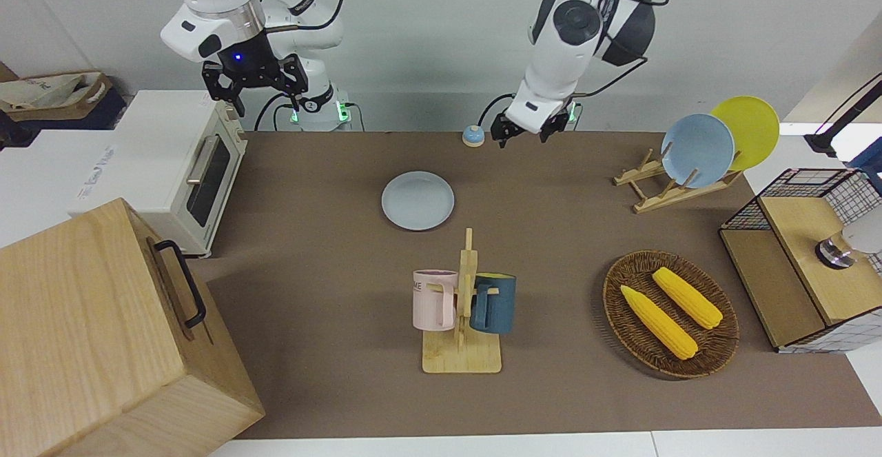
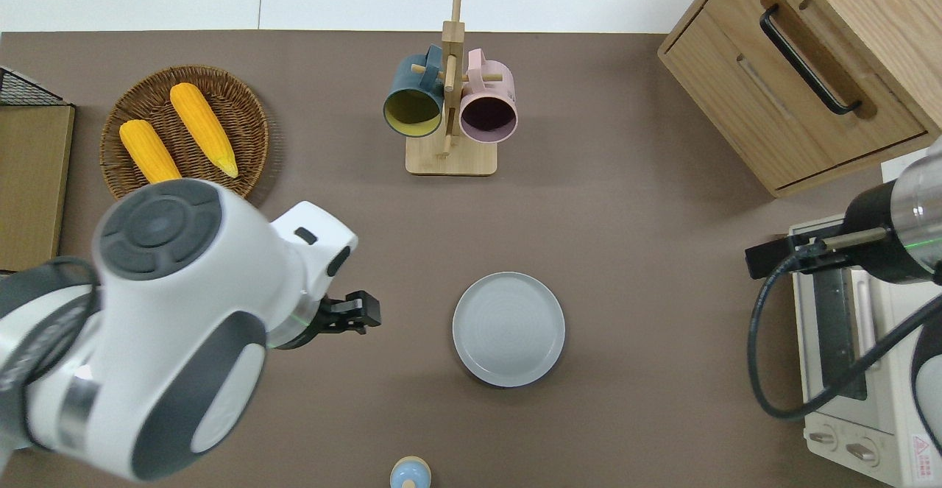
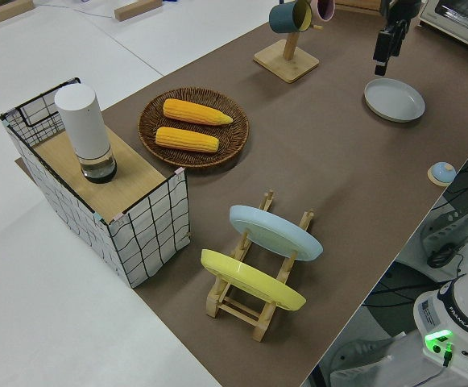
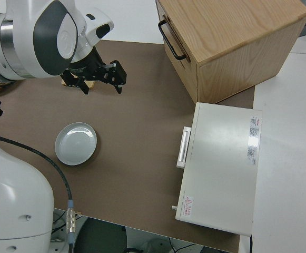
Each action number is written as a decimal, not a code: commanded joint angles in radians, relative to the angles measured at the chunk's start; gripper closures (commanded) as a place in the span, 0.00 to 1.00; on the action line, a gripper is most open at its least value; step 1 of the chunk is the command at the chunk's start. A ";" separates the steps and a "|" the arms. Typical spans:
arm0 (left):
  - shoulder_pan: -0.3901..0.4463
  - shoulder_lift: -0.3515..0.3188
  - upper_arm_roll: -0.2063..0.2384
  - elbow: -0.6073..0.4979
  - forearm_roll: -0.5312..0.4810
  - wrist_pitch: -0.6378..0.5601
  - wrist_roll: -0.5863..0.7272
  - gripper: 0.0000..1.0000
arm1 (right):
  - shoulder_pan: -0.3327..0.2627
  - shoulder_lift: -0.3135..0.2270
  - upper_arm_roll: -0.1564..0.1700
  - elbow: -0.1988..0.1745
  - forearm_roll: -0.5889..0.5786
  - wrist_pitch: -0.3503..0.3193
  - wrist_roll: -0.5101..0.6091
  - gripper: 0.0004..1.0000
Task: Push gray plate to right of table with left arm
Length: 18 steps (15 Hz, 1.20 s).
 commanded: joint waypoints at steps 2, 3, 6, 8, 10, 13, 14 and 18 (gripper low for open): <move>0.089 -0.100 0.000 0.060 0.011 -0.141 0.090 0.00 | -0.020 -0.003 0.017 0.009 0.004 -0.016 0.013 0.02; 0.100 -0.104 0.019 0.090 0.020 -0.157 0.092 0.00 | -0.020 -0.003 0.017 0.009 0.004 -0.016 0.013 0.02; 0.098 -0.102 0.120 0.200 0.027 -0.169 0.124 0.00 | -0.020 -0.003 0.017 0.009 0.006 -0.016 0.013 0.02; 0.104 -0.104 0.151 0.216 0.031 -0.181 0.263 0.00 | -0.020 -0.003 0.017 0.009 0.004 -0.016 0.013 0.02; 0.103 -0.102 0.172 0.216 0.077 -0.189 0.334 0.00 | -0.020 -0.003 0.017 0.009 0.004 -0.016 0.013 0.02; 0.101 -0.085 0.241 0.219 0.077 -0.174 0.378 0.00 | -0.020 -0.003 0.017 0.009 0.006 -0.016 0.013 0.02; 0.103 -0.073 0.254 0.225 0.076 -0.165 0.406 0.00 | -0.020 -0.003 0.017 0.009 0.006 -0.016 0.013 0.02; 0.112 -0.039 0.275 0.229 0.080 -0.114 0.455 0.00 | -0.020 -0.003 0.016 0.009 0.006 -0.016 0.013 0.02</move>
